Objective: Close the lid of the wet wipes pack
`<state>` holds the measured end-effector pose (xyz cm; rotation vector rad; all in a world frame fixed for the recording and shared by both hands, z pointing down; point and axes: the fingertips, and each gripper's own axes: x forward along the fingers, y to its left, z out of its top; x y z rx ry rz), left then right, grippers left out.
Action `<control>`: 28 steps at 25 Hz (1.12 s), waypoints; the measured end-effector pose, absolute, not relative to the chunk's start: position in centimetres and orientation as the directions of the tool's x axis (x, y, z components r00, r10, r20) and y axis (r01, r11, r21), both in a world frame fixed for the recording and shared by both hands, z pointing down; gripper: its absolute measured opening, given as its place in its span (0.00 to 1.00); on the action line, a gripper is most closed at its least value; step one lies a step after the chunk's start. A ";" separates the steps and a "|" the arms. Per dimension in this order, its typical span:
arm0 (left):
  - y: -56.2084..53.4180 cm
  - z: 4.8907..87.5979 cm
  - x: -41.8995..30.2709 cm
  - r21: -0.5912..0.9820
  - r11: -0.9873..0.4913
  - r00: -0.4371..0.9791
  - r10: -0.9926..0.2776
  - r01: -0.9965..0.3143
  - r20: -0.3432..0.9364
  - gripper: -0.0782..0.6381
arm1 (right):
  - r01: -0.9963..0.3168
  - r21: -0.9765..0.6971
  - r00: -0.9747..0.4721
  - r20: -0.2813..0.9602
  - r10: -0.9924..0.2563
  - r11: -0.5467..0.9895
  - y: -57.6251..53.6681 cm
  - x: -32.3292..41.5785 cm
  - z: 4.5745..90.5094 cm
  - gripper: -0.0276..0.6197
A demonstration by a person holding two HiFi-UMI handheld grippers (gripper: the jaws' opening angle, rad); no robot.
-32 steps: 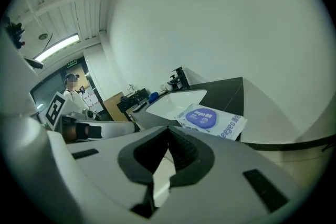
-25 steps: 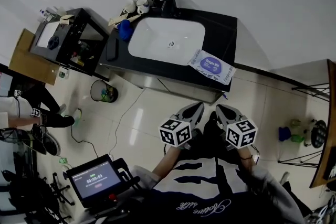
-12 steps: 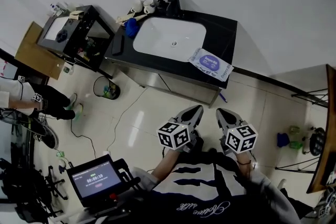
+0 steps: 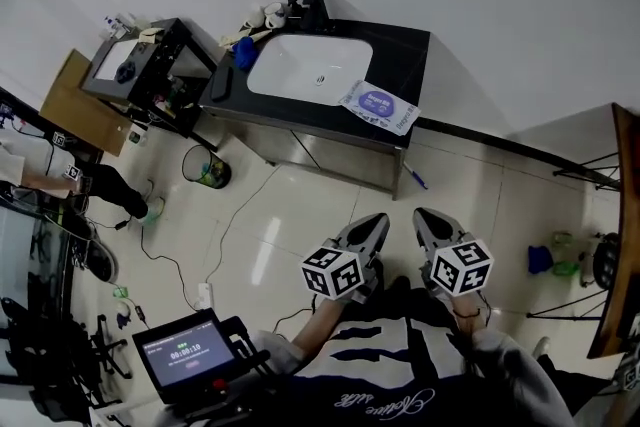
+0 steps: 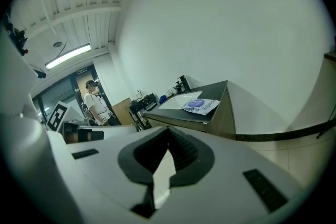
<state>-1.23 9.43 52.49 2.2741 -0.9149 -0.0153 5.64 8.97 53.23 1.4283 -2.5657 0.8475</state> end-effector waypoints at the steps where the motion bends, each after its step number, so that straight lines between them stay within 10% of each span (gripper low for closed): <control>1: 9.6 52.5 -1.0 0.594 -0.524 0.753 -0.617 -0.610 0.229 0.11 | -0.804 -0.427 -0.564 0.327 -0.759 0.414 9.0 5.7 53.0 0.04; 28: 12.4 51.1 -0.1 0.555 -0.525 0.726 -0.649 -0.645 0.229 0.11 | -0.770 -0.436 -0.610 0.287 -0.739 0.466 11.9 6.7 51.2 0.04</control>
